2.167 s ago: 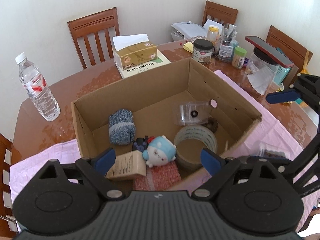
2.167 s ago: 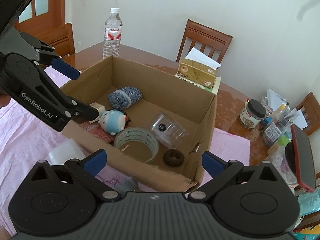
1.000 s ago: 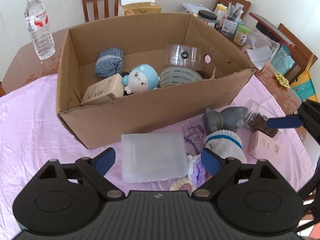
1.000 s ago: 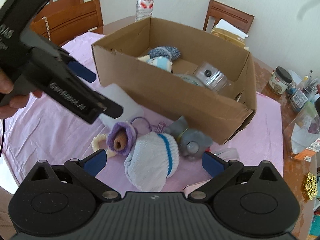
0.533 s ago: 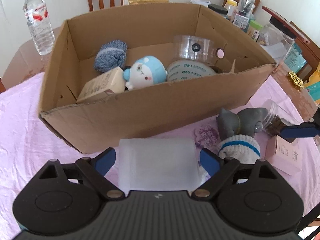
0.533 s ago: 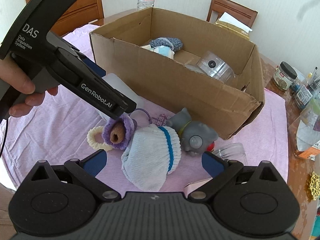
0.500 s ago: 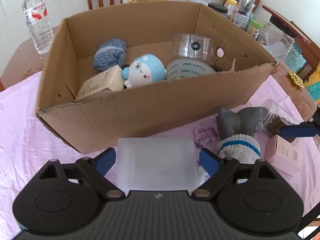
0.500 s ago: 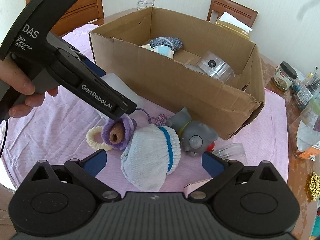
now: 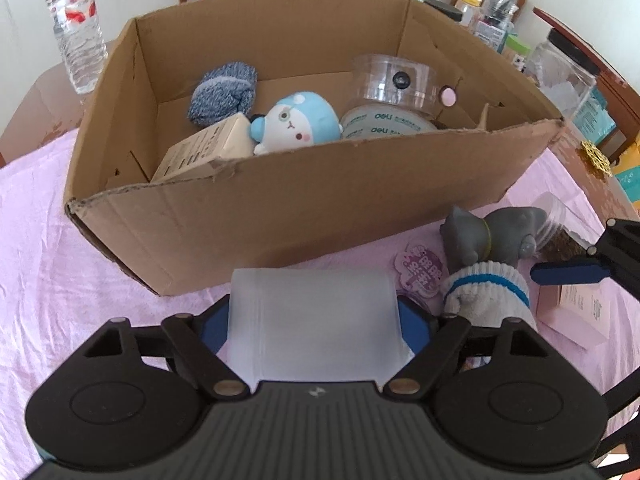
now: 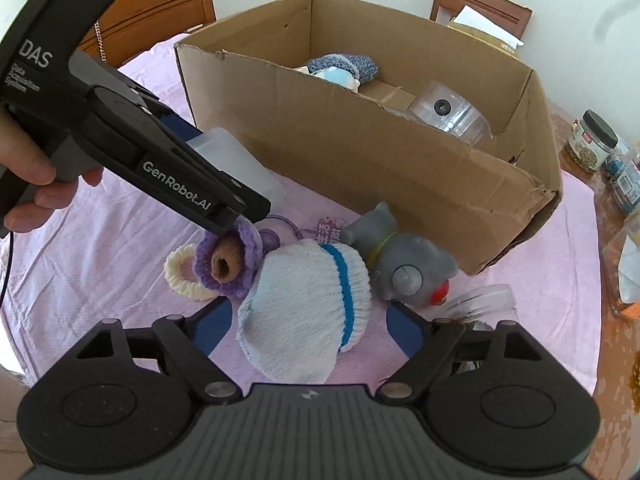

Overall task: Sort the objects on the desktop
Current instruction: 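Move the left tool to the white translucent plastic box and grasp it, then grasp the white knit cap with the right tool while the left tool holds the plastic box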

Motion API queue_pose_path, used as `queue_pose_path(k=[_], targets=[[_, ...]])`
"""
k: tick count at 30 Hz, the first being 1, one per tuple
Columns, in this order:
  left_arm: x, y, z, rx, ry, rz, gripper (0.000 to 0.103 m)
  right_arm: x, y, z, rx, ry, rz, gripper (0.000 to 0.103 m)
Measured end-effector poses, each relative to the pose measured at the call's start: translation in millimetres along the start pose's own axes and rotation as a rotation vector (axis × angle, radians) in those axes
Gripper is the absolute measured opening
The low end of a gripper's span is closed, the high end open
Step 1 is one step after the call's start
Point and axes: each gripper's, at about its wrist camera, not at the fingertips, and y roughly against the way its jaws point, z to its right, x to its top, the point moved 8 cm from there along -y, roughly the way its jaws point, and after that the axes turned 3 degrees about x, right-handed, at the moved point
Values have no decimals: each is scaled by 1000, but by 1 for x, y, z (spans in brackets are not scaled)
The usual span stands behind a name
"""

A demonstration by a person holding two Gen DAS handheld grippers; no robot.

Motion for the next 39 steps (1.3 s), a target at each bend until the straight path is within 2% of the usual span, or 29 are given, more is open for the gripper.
queue_pose_path(k=[7, 9, 11, 17, 29, 39], targets=[[-1, -4, 0, 4, 15, -11, 83, 7, -11, 1, 1, 4, -1, 84], [-2, -2, -1, 1, 15, -15, 83, 6, -11, -1, -13, 29, -5, 80], [-3, 0, -3, 1, 7, -14, 83, 4, -9, 0, -9, 31, -5, 72], [-4, 10, -5, -6, -24, -17, 83, 4, 0, 6, 4, -1, 0, 63], [-7, 44, -8, -31, -79, -21, 83, 4, 36, 4, -17, 63, 20, 62], [5, 78, 4, -58, -127, 22, 83, 17, 56, 8, -35, 93, 50, 62]])
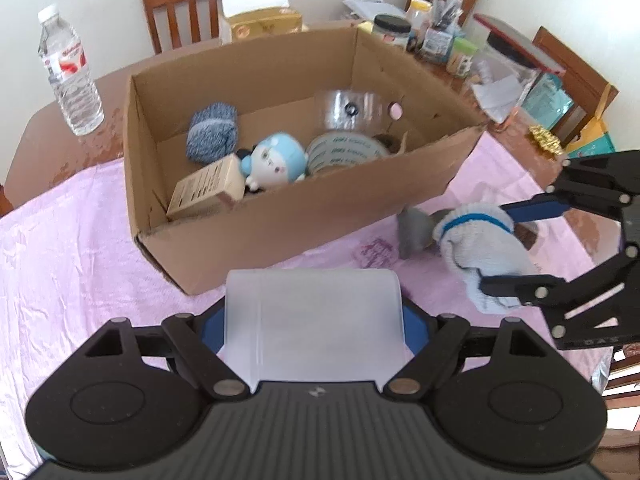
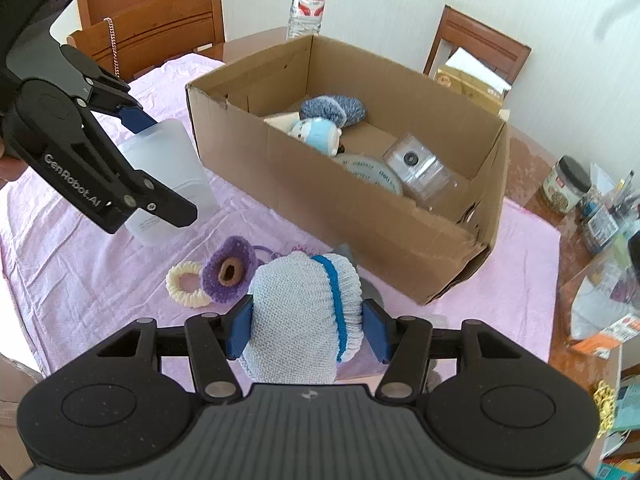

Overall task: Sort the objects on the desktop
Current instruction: 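Grasp the white knit cap with the right tool while the left tool holds the plastic box, then carry the cap and plastic box into the box and open both tools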

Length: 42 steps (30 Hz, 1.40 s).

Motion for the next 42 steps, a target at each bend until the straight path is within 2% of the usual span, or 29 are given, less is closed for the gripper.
queue_pose_path(k=[11, 18, 34, 42], targets=[[36, 35, 18, -42, -72, 51, 83, 36, 26, 12, -18, 55, 52, 62], [67, 41, 20, -26, -114, 88, 83, 60, 32, 25, -38, 63, 87, 62], [135, 11, -3, 4, -89, 100, 83, 88, 19, 74, -114, 34, 85, 62], [157, -14, -15, 24, -82, 83, 83, 90, 4, 86, -111, 18, 64, 63]])
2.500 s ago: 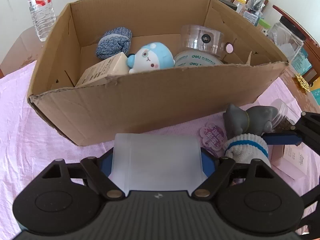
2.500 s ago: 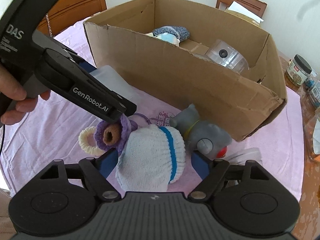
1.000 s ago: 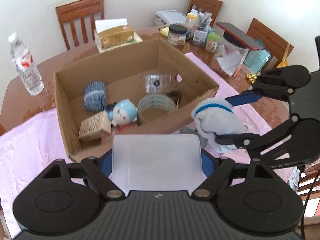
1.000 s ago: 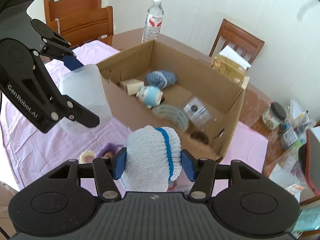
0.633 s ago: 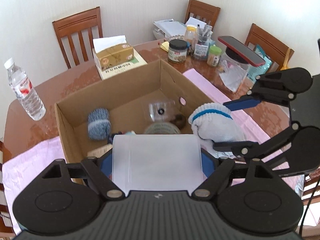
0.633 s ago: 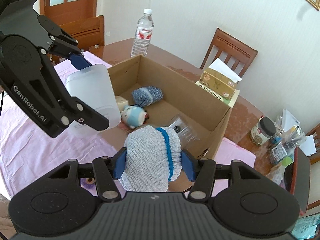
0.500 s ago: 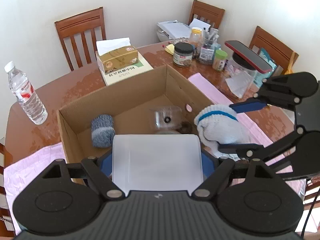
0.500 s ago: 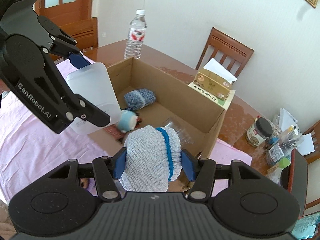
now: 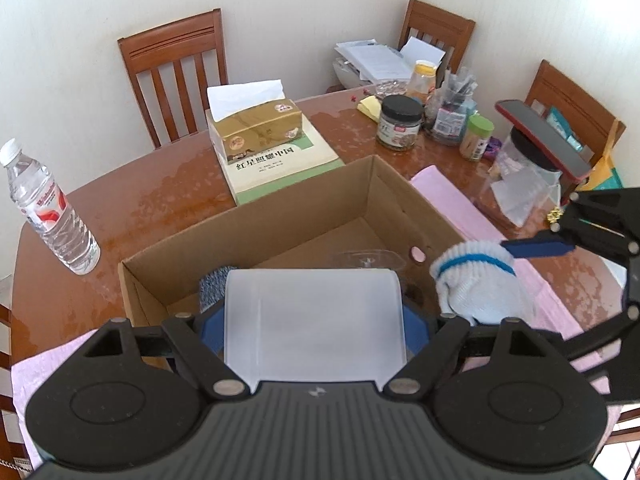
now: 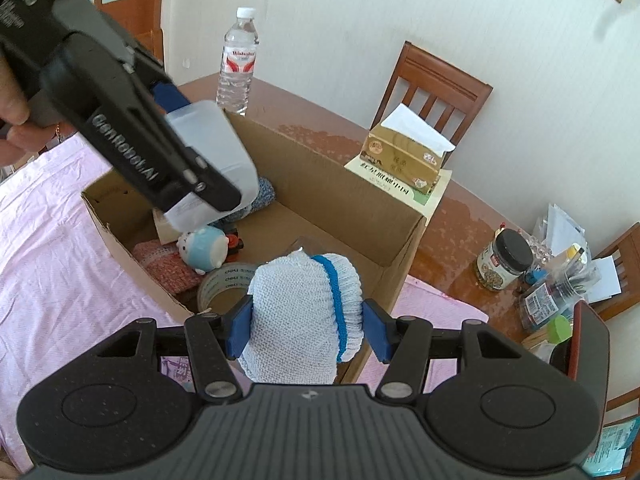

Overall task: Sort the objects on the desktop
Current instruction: 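Carry the cap and plastic box into the box and open both tools, then lift both tools out of the box back over the table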

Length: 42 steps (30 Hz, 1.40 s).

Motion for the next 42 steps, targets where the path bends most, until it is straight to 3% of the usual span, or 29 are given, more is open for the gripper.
queue_pose_path(k=[4, 7, 21, 28, 42], targets=[[4, -15, -5, 10, 4, -17, 83, -2, -9, 1, -16, 4, -16, 66], [6, -25, -8, 12, 9, -26, 83, -1, -12, 5, -51, 5, -19, 82], [9, -49, -11, 30, 13, -58, 84, -10, -6, 9, -57, -8, -19, 83], [8, -48, -12, 34, 23, -63, 89, -12, -3, 8, -57, -12, -18, 83], [-8, -28, -7, 39, 13, -70, 91, -13, 9, 2, -74, -25, 25, 103]])
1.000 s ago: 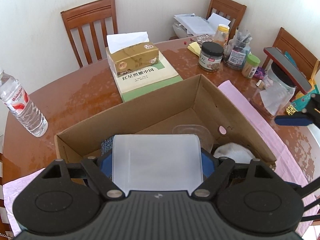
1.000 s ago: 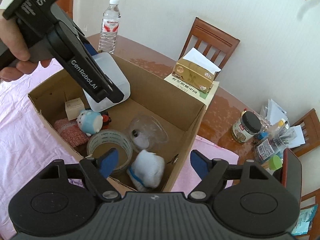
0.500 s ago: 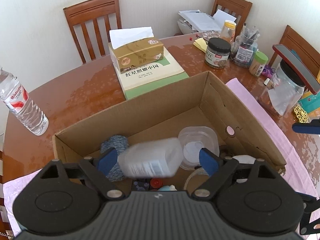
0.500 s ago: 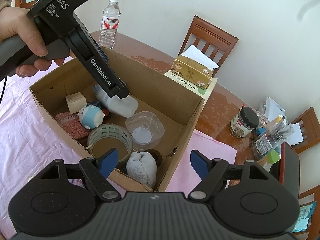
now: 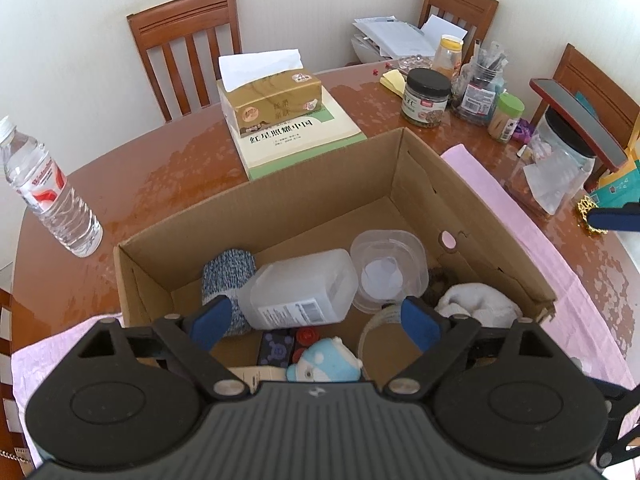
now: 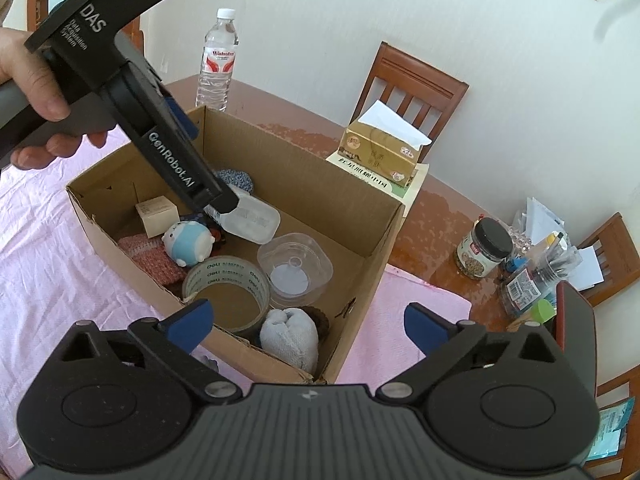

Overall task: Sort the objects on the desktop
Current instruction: 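Lift both tools out of the box back over the table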

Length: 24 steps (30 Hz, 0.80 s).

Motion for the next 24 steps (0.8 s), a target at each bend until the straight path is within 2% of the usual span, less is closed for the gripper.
queue_pose_path(k=[6, 13, 24], targets=[[-11, 15, 4, 7, -15, 28, 91, -7, 4, -4, 4, -11, 0, 103], [-27, 36, 14, 26, -81, 76, 91, -21, 10, -8, 26, -77, 1, 103], [-62, 57, 33, -44, -101, 82, 91, -51, 16, -18, 16, -115, -24, 103]])
